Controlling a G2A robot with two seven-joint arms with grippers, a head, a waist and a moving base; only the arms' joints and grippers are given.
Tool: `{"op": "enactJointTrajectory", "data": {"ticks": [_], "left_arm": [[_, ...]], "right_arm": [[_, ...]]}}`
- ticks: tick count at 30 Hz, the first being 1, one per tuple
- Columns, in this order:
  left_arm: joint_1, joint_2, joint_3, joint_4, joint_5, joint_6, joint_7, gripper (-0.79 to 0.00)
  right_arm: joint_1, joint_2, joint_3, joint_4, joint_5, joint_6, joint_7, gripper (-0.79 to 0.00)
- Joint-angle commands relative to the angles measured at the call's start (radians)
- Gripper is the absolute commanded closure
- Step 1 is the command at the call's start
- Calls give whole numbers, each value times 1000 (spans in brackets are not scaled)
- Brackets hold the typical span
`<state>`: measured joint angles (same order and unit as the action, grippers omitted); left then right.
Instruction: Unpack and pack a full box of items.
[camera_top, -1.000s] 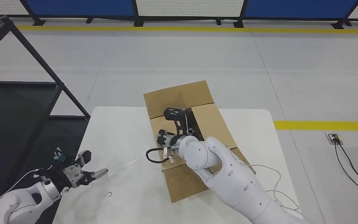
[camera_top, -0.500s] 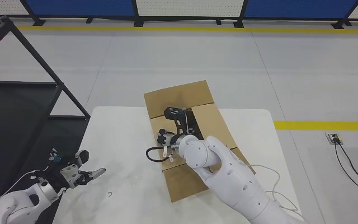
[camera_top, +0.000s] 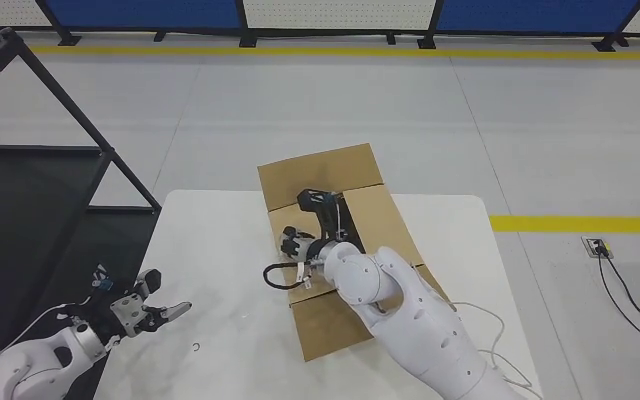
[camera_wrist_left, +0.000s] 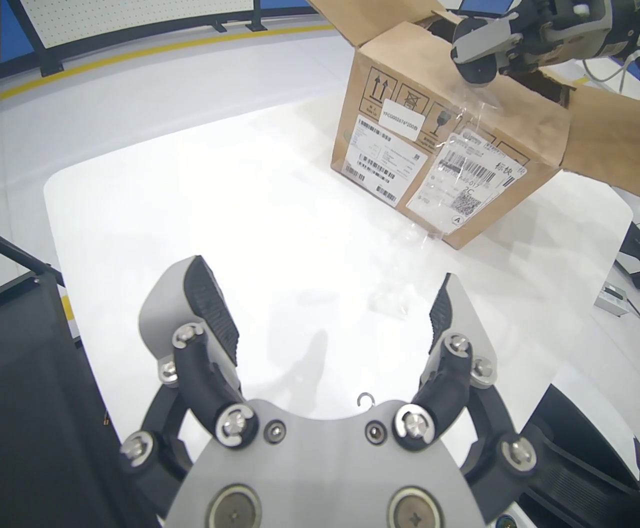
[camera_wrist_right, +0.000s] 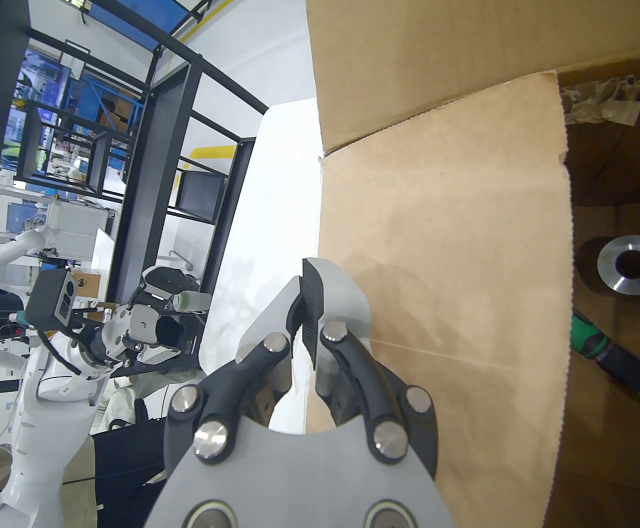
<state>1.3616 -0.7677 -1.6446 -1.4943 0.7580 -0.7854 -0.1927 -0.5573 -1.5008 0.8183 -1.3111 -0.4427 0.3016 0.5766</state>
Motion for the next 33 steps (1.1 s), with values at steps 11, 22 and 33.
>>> {"op": "enactJointTrajectory", "data": {"ticks": [11, 22, 33], "left_arm": [[-6, -5, 9, -2, 0, -2, -12, -785], [-8, -11, 18, -2, -3, -9, -2, -785], [-6, -32, 95, -35, -156, -153, 102, -785]], "right_arm": [[-71, 11, 67, -87, -12, -46, -19, 0], [-156, 24, 155, -176, 2, -113, -80, 0], [-366, 74, 404, -368, 105, -283, -53, 0]]}}
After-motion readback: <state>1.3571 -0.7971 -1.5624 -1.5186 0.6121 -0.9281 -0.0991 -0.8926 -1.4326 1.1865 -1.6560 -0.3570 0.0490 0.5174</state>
